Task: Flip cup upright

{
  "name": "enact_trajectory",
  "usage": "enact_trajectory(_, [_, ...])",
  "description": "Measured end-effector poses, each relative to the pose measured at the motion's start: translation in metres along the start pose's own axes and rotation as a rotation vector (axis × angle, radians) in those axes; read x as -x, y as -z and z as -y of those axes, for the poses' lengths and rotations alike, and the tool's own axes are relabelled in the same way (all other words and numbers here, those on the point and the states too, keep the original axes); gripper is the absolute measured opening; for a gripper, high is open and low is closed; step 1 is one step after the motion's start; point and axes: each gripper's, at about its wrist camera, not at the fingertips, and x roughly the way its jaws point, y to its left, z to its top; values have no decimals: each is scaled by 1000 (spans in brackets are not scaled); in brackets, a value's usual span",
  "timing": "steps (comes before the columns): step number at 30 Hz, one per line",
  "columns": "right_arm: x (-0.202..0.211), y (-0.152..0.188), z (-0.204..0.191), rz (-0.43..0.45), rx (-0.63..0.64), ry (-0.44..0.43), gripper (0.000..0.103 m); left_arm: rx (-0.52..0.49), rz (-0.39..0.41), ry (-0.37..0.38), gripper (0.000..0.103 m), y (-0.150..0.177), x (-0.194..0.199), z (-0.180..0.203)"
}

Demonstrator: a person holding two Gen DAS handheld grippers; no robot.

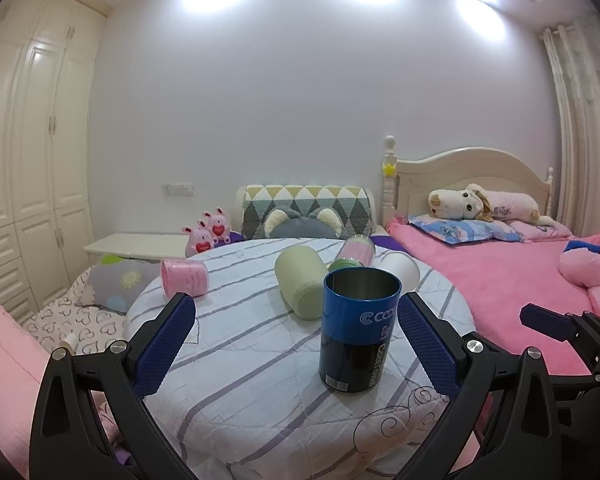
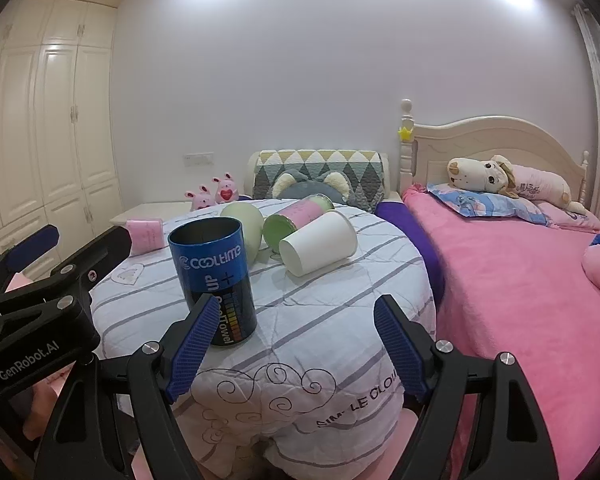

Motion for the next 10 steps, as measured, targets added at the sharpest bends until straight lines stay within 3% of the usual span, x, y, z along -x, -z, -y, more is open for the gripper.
enact_trajectory(10, [-5,3,-3,-25,13,-2,81,15,-14,-7,102,3,-5,-5])
